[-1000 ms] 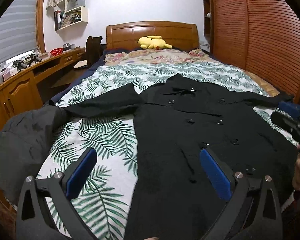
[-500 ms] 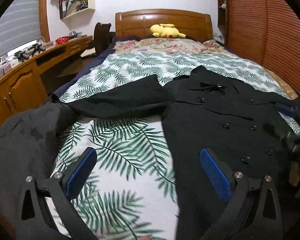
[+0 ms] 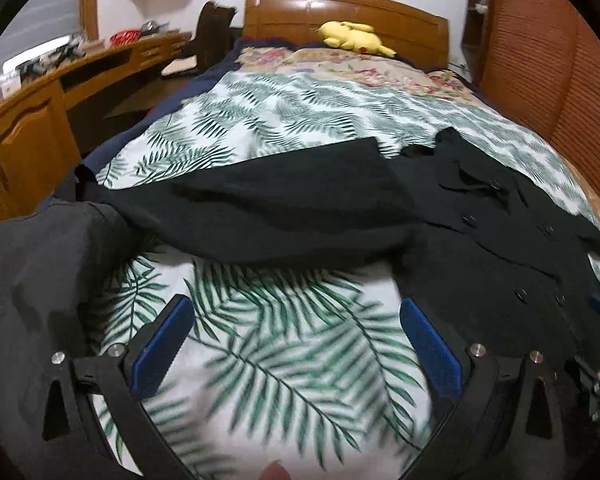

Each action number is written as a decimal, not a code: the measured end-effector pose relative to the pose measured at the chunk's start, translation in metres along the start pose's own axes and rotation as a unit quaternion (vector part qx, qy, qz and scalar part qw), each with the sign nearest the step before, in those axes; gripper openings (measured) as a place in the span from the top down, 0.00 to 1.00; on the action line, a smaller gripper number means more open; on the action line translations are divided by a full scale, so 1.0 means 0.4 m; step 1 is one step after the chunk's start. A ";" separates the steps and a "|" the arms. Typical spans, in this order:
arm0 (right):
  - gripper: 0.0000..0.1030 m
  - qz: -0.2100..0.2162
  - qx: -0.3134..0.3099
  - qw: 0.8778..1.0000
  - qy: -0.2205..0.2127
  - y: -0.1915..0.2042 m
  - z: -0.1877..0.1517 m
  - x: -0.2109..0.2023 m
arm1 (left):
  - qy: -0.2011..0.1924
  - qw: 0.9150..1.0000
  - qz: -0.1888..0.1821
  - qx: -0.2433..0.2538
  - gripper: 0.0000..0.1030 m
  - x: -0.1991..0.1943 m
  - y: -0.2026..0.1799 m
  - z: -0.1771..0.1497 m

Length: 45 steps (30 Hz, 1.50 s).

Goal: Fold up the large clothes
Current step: 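Move the left gripper to the coat sleeve cuff and close on it, then lift the sleeve with the left gripper and fold it across the coat front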

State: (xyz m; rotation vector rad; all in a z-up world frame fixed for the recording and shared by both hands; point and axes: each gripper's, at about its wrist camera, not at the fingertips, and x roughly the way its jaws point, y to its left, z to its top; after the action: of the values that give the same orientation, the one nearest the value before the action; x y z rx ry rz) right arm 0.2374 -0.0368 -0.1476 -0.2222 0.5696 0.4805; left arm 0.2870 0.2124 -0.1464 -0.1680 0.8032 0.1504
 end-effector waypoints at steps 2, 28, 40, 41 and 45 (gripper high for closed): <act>0.00 0.001 0.004 1.000 0.003 -0.003 -0.001 0.003 | 0.011 1.000 0.000 -0.014 0.01 0.028 0.027 0.016; 0.00 0.005 -0.004 1.000 0.017 0.010 -0.008 0.016 | 0.033 0.995 0.028 -0.094 1.00 0.164 0.143 0.104; 0.00 0.023 0.019 0.999 0.016 -0.012 -0.006 0.005 | -0.002 1.000 -0.012 0.025 1.00 -0.016 -0.176 0.178; 0.00 0.025 0.022 0.999 0.016 -0.017 -0.007 0.005 | -0.006 0.999 -0.015 0.040 1.00 -0.038 -0.213 0.179; 0.00 0.041 0.040 0.998 0.014 -0.038 -0.007 -0.010 | -0.010 0.996 -0.024 0.084 1.00 -0.096 -0.315 0.183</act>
State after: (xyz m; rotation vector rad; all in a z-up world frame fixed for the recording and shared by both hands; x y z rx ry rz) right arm 0.2406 -0.0523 -0.1463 -0.1296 0.6259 0.5326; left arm 0.3369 0.1019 -0.0570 -0.0276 0.7872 0.0397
